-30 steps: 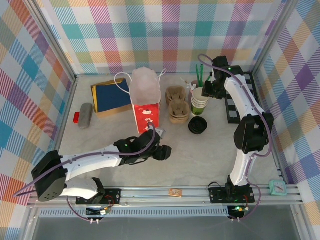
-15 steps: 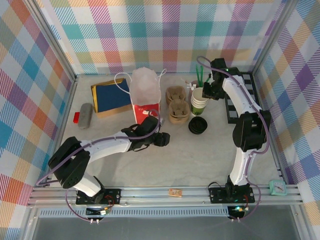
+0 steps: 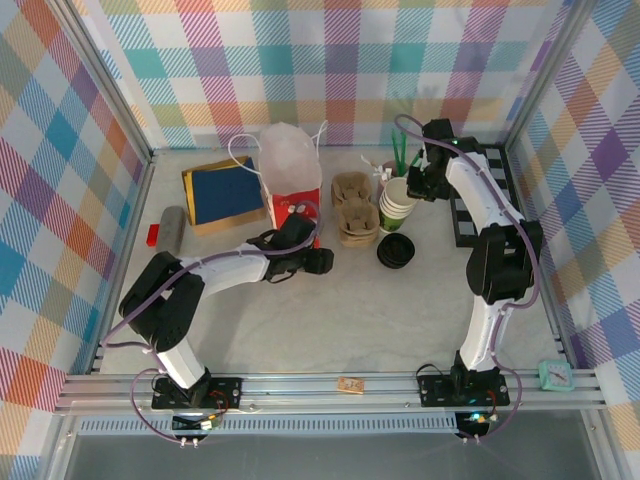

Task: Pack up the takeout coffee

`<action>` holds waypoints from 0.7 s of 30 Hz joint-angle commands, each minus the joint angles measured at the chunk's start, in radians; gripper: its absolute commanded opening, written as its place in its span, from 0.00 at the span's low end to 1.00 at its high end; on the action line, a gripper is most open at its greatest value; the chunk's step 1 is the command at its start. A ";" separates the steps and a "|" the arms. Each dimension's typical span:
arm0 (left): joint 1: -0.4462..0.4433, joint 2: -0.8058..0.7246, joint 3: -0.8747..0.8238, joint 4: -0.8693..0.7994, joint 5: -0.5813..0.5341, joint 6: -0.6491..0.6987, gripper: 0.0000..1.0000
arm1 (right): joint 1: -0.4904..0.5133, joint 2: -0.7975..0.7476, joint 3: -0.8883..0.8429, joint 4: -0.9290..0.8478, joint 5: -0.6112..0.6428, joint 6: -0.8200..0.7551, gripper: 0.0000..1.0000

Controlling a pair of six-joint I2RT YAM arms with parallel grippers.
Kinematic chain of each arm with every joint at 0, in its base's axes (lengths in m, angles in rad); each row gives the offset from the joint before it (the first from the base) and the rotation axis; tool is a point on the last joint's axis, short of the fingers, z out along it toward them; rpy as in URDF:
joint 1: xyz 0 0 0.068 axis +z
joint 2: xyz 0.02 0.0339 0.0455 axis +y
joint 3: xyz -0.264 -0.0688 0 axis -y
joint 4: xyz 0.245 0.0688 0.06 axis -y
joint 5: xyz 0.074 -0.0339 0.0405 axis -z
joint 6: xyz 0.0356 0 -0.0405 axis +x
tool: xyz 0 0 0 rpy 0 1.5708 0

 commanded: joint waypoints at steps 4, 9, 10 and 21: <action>-0.003 -0.021 0.002 0.012 0.041 0.006 0.70 | -0.004 -0.070 -0.017 -0.009 -0.002 0.009 0.12; -0.046 -0.051 -0.020 -0.019 0.008 0.002 0.74 | -0.002 -0.091 -0.007 -0.023 0.000 0.005 0.12; -0.056 -0.058 -0.021 -0.026 0.001 0.002 0.74 | -0.002 -0.093 -0.003 -0.027 0.002 0.001 0.12; -0.076 -0.105 -0.043 -0.045 -0.022 -0.003 0.76 | 0.000 -0.073 0.012 -0.070 0.050 -0.019 0.15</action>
